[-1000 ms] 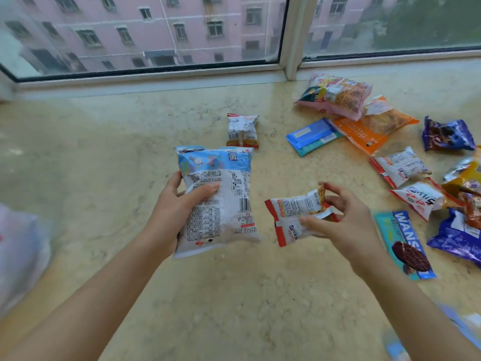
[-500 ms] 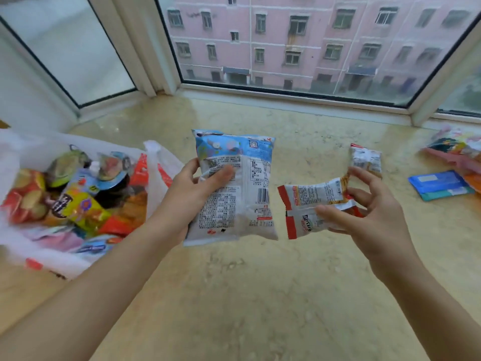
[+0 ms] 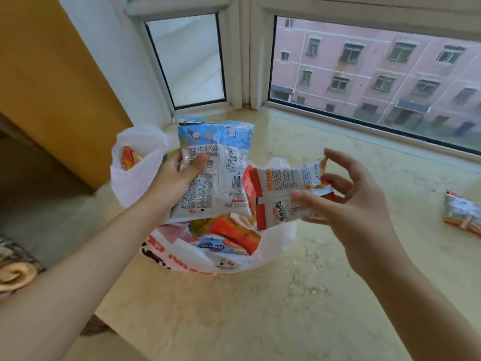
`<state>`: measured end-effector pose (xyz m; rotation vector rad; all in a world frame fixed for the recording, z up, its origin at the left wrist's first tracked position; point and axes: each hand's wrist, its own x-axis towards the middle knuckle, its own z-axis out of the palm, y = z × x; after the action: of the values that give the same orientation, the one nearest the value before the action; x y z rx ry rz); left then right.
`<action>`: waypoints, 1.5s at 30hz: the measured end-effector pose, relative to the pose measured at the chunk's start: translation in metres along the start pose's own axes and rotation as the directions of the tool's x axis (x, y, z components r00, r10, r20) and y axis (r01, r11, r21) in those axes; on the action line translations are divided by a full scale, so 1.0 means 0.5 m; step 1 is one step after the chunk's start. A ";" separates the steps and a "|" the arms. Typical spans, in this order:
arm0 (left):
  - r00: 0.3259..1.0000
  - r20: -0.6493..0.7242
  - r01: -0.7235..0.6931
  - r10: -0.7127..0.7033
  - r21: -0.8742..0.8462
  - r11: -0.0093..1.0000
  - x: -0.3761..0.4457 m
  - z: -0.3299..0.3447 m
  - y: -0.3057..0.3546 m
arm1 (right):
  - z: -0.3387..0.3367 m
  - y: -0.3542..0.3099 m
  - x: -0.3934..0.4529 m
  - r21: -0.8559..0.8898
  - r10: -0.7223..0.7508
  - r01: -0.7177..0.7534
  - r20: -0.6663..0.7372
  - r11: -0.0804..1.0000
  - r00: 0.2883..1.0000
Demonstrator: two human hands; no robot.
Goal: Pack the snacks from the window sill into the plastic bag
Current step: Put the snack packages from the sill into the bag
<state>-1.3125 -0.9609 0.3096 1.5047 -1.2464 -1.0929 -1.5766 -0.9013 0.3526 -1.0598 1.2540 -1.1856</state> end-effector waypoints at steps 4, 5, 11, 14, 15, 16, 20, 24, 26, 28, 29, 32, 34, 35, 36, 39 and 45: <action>0.999 0.038 -0.030 0.024 0.174 0.984 0.049 -0.049 -0.064 | 0.085 0.021 0.028 -0.020 -0.013 0.014 0.041 1.000 0.999; 0.998 0.050 -0.035 0.026 0.186 0.982 0.058 -0.059 -0.075 | 0.104 0.032 0.036 -0.034 -0.015 0.016 0.042 0.999 0.999; 0.992 -0.018 -0.115 0.123 0.246 0.962 0.091 -0.079 -0.118 | 0.174 0.113 0.076 -0.201 -0.055 0.057 0.019 0.978 0.998; 0.948 -0.044 -0.262 0.314 0.453 0.852 0.099 -0.064 -0.116 | 0.191 0.154 0.084 -0.298 -0.060 0.068 0.037 0.952 0.998; 0.924 -0.028 -0.311 0.381 0.525 0.792 0.103 -0.060 -0.112 | 0.195 0.165 0.086 -0.321 -0.053 0.064 0.041 0.945 0.998; 0.906 0.011 -0.345 0.424 0.601 0.721 0.109 -0.055 -0.108 | 0.200 0.173 0.086 -0.333 -0.042 0.054 0.042 0.942 0.998; 0.910 0.254 -0.389 0.328 0.798 0.460 0.127 -0.020 -0.098 | 0.218 0.199 0.085 -0.333 -0.010 0.020 0.031 0.943 0.999; 0.927 0.291 -0.363 0.234 0.850 0.382 0.133 -0.019 -0.121 | 0.230 0.216 0.091 -0.360 0.006 0.004 0.028 0.933 1.000; 0.911 0.319 -0.396 0.262 0.854 0.337 0.128 -0.036 -0.132 | 0.232 0.218 0.095 -0.362 0.009 0.008 0.044 0.932 0.999; 0.884 0.379 -0.450 0.274 0.850 0.273 0.123 -0.053 -0.139 | 0.232 0.217 0.095 -0.389 -0.009 0.037 0.073 0.921 0.997; 0.872 0.409 -0.472 0.269 0.846 0.247 0.121 -0.062 -0.143 | 0.231 0.218 0.095 -0.409 -0.026 0.060 0.087 0.910 0.996; 0.838 0.503 -0.541 0.212 0.817 0.200 0.125 -0.095 -0.168 | 0.222 0.221 0.096 -0.472 -0.058 0.092 0.085 0.877 0.995; 0.817 0.549 -0.573 0.179 0.808 0.138 0.130 -0.110 -0.189 | 0.218 0.227 0.098 -0.496 -0.064 0.094 0.079 0.863 0.995; 0.809 0.562 -0.583 0.169 0.803 0.121 0.130 -0.111 -0.194 | 0.216 0.234 0.100 -0.527 -0.082 0.110 0.077 0.843 0.994; 0.806 0.566 -0.588 0.172 0.799 0.125 0.128 -0.107 -0.197 | 0.215 0.244 0.103 -0.583 -0.113 0.141 0.085 0.800 0.990; 0.821 0.535 -0.568 0.201 0.804 0.179 0.126 -0.090 -0.201 | 0.223 0.266 0.109 -0.819 -0.192 0.244 0.167 0.519 0.967; 0.848 0.485 -0.529 0.216 0.800 0.284 0.122 -0.084 -0.201 | 0.224 0.298 0.101 -0.866 -0.380 0.499 0.455 0.020 0.805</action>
<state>-1.2428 -1.0058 0.2162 1.6374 -2.5726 -0.1651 -1.4585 -0.9402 0.2049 -2.6729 1.6788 -0.5323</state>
